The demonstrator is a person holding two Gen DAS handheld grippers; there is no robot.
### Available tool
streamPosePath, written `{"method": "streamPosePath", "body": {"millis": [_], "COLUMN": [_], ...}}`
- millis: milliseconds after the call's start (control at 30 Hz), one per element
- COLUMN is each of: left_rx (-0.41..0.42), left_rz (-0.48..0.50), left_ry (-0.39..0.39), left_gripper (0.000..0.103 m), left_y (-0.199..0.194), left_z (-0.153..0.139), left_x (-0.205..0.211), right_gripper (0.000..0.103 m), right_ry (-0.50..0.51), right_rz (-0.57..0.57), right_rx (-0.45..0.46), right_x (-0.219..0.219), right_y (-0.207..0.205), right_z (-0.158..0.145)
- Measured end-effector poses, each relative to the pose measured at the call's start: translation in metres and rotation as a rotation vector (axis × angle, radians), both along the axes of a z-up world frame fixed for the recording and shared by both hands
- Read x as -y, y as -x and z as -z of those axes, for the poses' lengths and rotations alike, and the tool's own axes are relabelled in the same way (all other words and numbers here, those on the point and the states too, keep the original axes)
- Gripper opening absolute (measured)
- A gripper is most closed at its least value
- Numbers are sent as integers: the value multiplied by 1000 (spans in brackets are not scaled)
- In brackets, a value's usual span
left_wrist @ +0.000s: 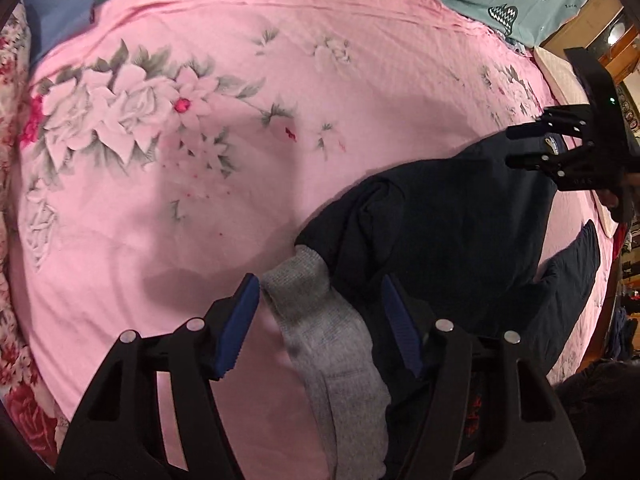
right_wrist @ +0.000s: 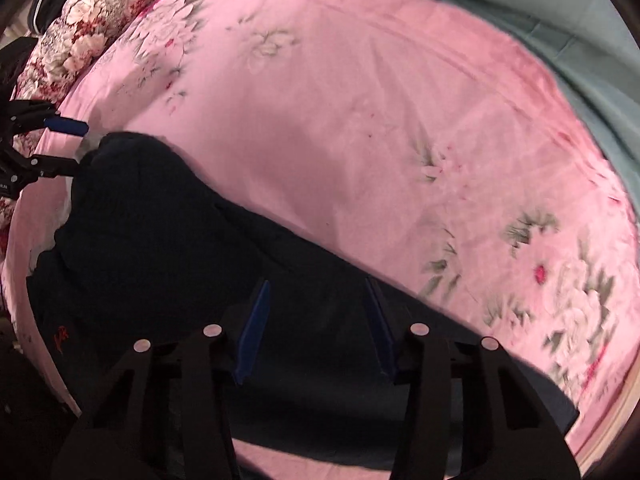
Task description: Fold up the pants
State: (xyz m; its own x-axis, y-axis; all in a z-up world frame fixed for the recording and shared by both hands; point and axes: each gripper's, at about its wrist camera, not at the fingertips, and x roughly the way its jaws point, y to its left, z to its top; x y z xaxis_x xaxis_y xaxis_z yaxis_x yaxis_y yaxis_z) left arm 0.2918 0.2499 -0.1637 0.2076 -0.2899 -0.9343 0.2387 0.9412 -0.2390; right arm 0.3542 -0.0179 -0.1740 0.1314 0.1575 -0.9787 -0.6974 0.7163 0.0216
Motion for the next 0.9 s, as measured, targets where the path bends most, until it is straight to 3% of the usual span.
{"method": "streamPosePath", "body": {"millis": [167,233,300,367,533,567,600,667,700,733,900], "left_rx": [-34,-54,-69,-65,-101,-104,-100,-99,-70,-56,42], "left_rz": [23,28,39,47,52,55,59,54,55,57,111], "left_ry": [31,52,62,63,88,91,93,93,88,78,86], "left_gripper": [64,64,64,64,61,56,44,37,19,13,11], "left_y": [-11,-14,-17,-19,-25,-24,-25,-25,-24,-22,4], "left_z": [14,18,20,17,21,23,24,22,15,12,-34], "left_x": [-2,-5,-8,-10,-13,-14,-13,-15,-15,-18,-16], "right_gripper": [48,39,19,9,1,1,1,0,0,0,0], "right_ry": [-5,19,39,47,77,71,64,49,44,35,5], "right_rz": [-115,-149,-178,-218,-254,-242,-232,-211,-207,-203,-182], "right_rx": [-28,-4,16,23,78,79,80,88,94,106,160], "right_x": [-4,-5,-5,-7,-16,-15,-14,-12,-9,-7,1], "right_y": [-3,-1,2,9,26,27,28,33,31,37,71], "right_z": [13,12,11,10,9,6,2,-11,-20,-32,-80]}}
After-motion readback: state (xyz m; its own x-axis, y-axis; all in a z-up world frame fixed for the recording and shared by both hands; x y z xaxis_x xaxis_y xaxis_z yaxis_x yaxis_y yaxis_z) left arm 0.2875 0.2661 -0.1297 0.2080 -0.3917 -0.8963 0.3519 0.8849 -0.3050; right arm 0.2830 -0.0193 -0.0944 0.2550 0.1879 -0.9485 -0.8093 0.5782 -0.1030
